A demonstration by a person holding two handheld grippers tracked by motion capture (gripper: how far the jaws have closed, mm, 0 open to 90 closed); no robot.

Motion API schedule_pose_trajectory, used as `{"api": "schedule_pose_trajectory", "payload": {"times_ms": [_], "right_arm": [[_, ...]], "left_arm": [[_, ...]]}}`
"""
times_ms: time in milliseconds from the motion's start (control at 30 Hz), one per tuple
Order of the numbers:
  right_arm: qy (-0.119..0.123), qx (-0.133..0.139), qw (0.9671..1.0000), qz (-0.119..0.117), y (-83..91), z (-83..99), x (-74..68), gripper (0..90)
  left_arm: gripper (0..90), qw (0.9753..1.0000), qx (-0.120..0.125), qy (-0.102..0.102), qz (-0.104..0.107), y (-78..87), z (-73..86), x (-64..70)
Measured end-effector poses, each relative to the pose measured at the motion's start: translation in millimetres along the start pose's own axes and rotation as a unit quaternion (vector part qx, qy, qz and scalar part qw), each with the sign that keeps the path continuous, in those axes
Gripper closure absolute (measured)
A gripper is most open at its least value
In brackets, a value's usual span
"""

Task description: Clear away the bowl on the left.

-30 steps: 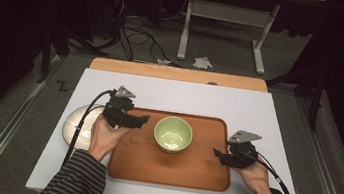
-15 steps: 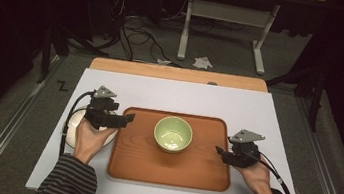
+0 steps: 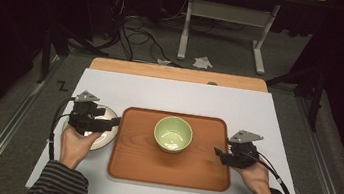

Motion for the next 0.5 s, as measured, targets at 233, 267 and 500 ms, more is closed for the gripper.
{"api": "schedule_pose_trajectory", "payload": {"times_ms": [233,267,500], "right_arm": [[-0.008,0.011,0.9999,0.008,4.1,0.3,1.4,42.7],[-0.008,0.011,0.9999,0.008,4.1,0.3,1.4,42.7],[-0.011,0.009,0.9999,0.007,2.6,0.5,1.4,42.7]], "left_arm": [[28.7,0.9998,-0.018,-0.008,0.001,-5.4,6.2,6.9],[28.8,0.9998,-0.018,-0.008,0.001,-5.4,6.2,6.9],[27.6,0.9979,-0.052,-0.038,0.012,-13.4,12.8,20.6]]}}
Point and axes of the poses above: each handheld gripper's, and its own axes: y roughly backward along the jaws, z roughly out of its underside, x roughly to its right, the point moved 1 cm from there along -y, roughly forward along the jaws, and after that the axes turned 3 degrees about z, right-handed, at the moved point
